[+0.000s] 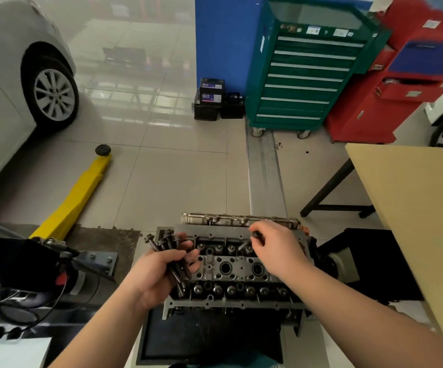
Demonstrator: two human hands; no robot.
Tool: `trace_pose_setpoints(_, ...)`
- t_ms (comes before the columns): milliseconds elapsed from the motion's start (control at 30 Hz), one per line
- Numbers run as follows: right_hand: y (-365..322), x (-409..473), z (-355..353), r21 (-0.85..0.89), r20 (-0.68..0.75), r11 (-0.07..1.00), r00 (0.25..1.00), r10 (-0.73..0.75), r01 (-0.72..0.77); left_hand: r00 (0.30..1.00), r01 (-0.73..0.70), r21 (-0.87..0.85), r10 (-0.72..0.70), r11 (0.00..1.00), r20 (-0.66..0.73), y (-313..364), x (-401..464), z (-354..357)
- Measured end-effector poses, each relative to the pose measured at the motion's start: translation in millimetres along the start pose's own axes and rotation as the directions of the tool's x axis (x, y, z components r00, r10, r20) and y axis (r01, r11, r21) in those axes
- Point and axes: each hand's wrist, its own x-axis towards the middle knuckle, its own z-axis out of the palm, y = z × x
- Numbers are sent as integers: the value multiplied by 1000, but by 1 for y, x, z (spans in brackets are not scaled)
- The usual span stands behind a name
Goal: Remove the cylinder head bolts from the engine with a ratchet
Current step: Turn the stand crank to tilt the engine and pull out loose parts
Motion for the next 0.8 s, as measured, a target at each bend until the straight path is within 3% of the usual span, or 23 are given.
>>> trace_pose_setpoints(300,2,-1,17,-186,19,947,964,-264,262,998,52,-61,-51,997,25,-5,-1,-11)
trace_pose_setpoints(567,0,-6,21,-173,0,913,927,-374,369,1000,16,-94,-15,995,7,0,1,-7)
trace_pose_setpoints(800,6,-7,24,-232,32,896,924,-382,378,999,-27,-75,28,997,22,4,2,-6)
